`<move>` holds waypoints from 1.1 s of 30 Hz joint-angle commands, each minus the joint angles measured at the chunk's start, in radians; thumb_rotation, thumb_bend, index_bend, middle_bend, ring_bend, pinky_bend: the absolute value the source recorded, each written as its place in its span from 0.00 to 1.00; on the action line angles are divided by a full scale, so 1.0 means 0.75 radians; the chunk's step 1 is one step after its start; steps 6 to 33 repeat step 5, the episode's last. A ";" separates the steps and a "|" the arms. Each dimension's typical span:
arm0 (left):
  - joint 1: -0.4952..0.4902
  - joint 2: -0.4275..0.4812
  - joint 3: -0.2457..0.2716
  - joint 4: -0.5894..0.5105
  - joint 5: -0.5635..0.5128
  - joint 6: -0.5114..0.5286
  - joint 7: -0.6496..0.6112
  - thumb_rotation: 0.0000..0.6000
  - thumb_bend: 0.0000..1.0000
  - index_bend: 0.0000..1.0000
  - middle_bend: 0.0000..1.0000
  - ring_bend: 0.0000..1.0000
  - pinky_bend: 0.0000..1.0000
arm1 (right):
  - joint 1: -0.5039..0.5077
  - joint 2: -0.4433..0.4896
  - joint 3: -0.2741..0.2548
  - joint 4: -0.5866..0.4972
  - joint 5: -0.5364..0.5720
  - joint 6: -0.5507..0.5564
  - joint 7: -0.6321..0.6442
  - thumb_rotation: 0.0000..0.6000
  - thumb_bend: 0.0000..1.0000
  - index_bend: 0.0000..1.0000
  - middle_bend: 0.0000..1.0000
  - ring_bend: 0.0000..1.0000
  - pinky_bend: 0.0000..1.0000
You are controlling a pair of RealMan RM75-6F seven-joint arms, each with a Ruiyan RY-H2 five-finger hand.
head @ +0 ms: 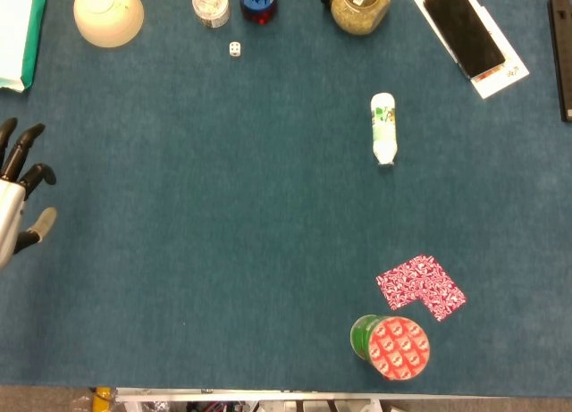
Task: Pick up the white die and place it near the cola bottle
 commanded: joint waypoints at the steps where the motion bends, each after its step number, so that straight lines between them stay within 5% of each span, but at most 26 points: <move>1: 0.022 0.001 0.007 0.014 0.000 0.024 -0.023 1.00 0.23 0.43 0.13 0.01 0.13 | -0.022 0.055 -0.011 -0.118 0.009 0.055 -0.146 1.00 0.05 0.39 0.28 0.22 0.49; 5: 0.058 -0.008 0.008 0.049 -0.009 0.066 -0.045 1.00 0.23 0.43 0.13 0.01 0.13 | -0.040 0.086 -0.016 -0.201 0.010 0.100 -0.243 1.00 0.05 0.39 0.28 0.22 0.49; 33: 0.058 -0.008 0.008 0.049 -0.009 0.066 -0.045 1.00 0.23 0.43 0.13 0.01 0.13 | -0.040 0.086 -0.016 -0.201 0.010 0.100 -0.243 1.00 0.05 0.39 0.28 0.22 0.49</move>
